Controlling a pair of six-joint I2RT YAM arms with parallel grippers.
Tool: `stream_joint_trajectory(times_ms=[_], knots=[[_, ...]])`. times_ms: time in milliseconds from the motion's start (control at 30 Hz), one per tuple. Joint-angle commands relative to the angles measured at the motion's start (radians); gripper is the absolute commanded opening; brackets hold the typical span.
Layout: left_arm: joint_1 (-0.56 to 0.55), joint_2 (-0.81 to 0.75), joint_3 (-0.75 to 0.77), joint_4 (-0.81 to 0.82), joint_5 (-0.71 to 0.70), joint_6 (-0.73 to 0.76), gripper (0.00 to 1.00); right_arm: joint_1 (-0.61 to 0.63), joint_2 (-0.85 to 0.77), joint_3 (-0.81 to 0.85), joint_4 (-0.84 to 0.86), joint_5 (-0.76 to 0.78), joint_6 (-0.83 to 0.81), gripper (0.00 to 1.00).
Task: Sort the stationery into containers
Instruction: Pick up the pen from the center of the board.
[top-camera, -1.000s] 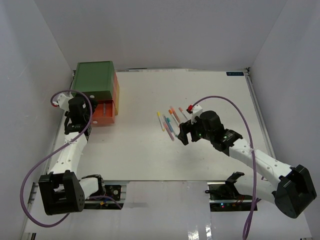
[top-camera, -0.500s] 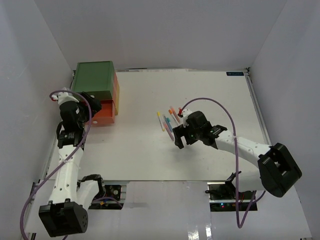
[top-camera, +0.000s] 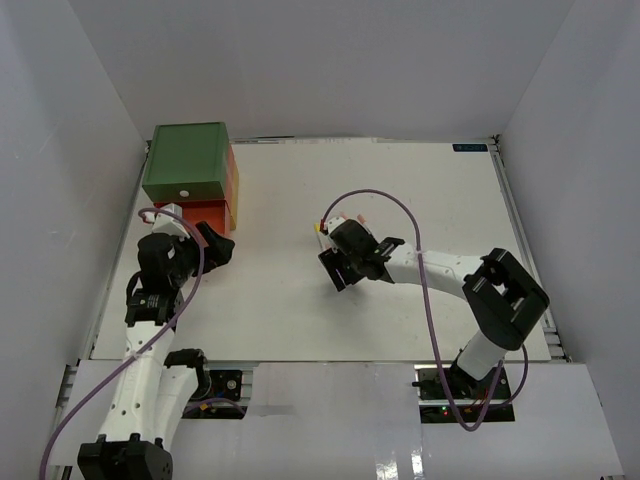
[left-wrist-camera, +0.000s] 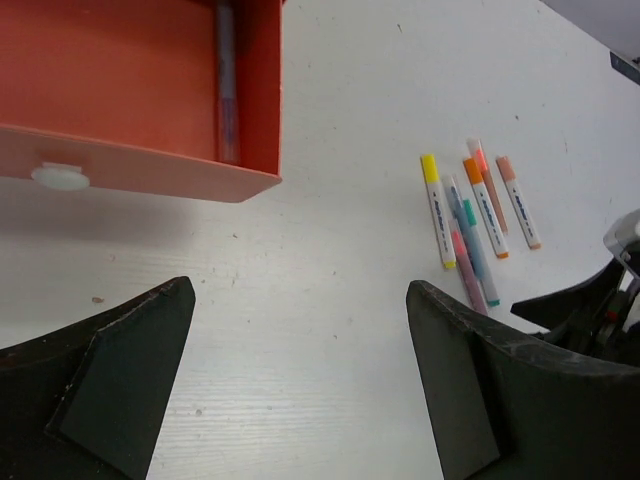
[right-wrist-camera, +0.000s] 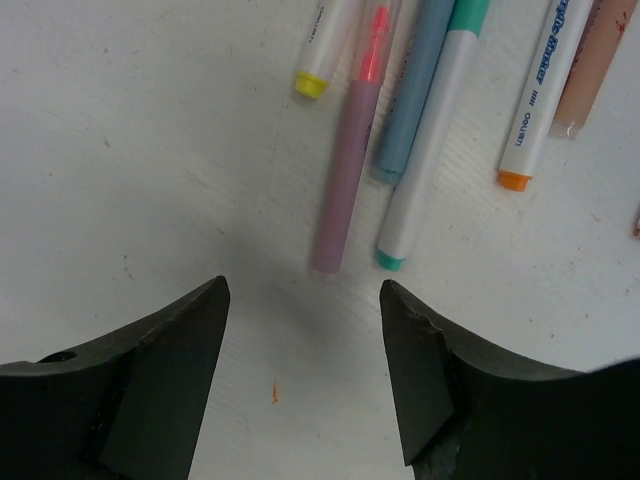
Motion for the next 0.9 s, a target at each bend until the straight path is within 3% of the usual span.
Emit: stream_joint_trajectory(times_ms=[0,200,533,633,733,867], knots=[[-0.023,-0.036,-0.015,0.007,0.023,0.033,0.98,0.004,0.039,0.063,-0.029,0.040,0.004,0.68],[-0.058,-0.043,-0.021,0.007,0.000,0.036,0.98,0.004,0.114,0.130,-0.039,0.055,0.007,0.55],[-0.066,-0.046,-0.024,0.015,-0.001,0.036,0.98,0.005,0.223,0.178,-0.047,0.083,0.008,0.48],[-0.066,-0.048,-0.025,0.017,0.003,0.036,0.98,0.004,0.237,0.181,-0.046,0.083,0.008,0.35],[-0.066,-0.049,-0.028,0.017,0.004,0.038,0.98,0.004,0.229,0.170,-0.047,0.091,0.014,0.33],[-0.066,-0.048,-0.027,0.018,0.013,0.035,0.98,0.004,0.196,0.144,-0.047,0.105,0.016,0.20]])
